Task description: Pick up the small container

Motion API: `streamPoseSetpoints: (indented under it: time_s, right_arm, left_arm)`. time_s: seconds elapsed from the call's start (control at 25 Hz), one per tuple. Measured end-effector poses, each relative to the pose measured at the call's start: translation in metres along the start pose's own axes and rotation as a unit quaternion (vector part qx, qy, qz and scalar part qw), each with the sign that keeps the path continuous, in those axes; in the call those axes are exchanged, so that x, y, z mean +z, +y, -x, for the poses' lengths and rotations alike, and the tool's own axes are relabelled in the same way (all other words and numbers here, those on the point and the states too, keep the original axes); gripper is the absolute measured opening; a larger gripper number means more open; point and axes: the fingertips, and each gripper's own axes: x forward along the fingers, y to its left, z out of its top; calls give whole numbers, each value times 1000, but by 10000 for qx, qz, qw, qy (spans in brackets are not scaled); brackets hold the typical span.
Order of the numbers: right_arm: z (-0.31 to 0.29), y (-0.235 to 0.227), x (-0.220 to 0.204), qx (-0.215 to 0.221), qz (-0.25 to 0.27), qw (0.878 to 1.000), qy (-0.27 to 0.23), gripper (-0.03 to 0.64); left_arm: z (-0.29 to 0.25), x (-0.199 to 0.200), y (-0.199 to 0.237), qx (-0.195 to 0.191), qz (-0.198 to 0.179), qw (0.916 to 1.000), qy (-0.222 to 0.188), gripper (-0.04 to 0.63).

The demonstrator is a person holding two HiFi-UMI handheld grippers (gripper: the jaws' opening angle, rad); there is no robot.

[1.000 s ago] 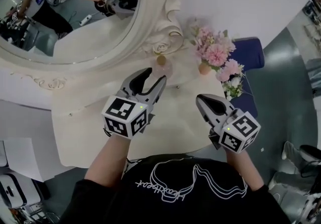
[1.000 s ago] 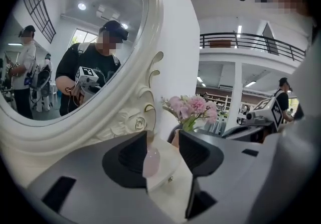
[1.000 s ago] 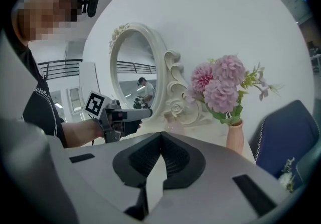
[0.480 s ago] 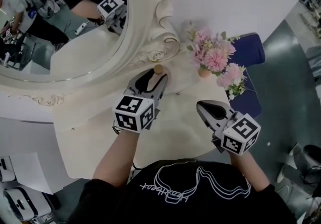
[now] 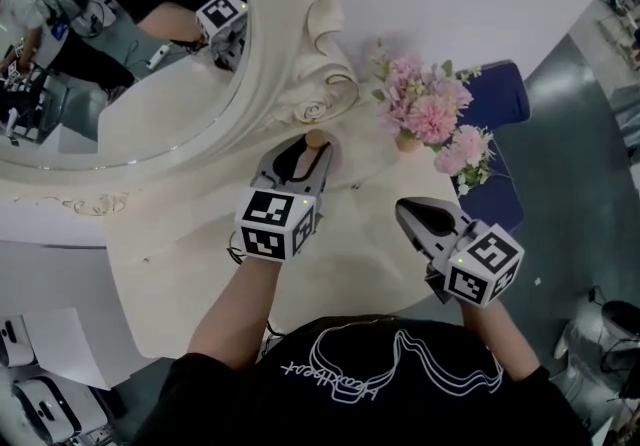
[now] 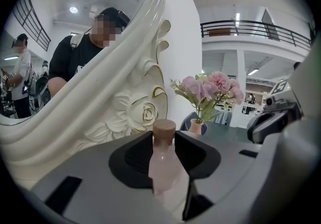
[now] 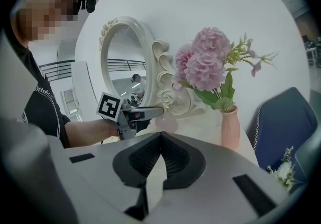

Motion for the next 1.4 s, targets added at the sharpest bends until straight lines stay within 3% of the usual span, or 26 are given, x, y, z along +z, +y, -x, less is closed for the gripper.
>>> streamPoseSetpoints:
  time_s: [0.64, 1.4]
  right_arm:
    - [3, 2, -7, -67, -124, 9999, 4, 7]
    - [34, 19, 1, -72, 16, 9997, -234, 7]
  left_arm:
    - [2, 0, 1, 151, -234, 9995, -113, 129]
    - [37, 12, -24, 165, -131, 9997, -114, 128]
